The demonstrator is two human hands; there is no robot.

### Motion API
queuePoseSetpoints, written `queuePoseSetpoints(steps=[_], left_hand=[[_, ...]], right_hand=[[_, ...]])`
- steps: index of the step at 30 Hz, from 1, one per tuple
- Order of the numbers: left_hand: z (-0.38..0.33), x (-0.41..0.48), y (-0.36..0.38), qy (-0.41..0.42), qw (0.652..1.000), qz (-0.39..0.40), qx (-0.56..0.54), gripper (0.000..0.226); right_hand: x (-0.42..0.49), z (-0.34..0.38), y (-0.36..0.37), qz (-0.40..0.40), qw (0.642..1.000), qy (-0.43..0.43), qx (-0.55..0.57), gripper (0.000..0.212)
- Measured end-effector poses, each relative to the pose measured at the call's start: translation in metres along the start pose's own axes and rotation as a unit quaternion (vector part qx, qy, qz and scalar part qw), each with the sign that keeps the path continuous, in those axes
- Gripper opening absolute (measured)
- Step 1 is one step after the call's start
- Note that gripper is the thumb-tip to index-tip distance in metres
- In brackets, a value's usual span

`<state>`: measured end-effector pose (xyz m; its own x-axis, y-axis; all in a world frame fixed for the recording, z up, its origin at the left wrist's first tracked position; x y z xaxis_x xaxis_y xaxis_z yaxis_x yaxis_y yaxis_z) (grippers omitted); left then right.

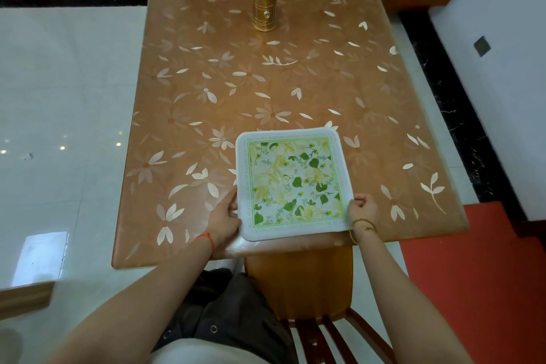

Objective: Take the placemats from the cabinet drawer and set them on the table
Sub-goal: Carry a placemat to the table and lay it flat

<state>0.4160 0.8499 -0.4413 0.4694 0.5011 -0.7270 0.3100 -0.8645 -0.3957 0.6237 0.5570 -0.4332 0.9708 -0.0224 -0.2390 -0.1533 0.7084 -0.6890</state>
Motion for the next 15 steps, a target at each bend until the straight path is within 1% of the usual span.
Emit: queuePoseSetpoints(steps=[15], left_hand=[[-0.0007, -0.0049, 0.0008, 0.005, 0.999, -0.010, 0.033, 0.088]], right_hand=[[0.0012, -0.0025, 0.0029, 0.010, 0.999, -0.011, -0.051, 0.021]])
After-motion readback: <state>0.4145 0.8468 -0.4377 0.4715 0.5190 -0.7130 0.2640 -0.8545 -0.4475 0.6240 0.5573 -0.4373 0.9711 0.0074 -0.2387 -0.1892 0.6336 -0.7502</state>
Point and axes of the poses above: each hand's wrist, its own x-axis towards the middle knuckle, its own y-axis out of the palm, z = x × y, the point moved 6 cm from there along x, towards the middle knuckle, and after that the axes turned 14 degrees about -y, right-handed, at the moved point
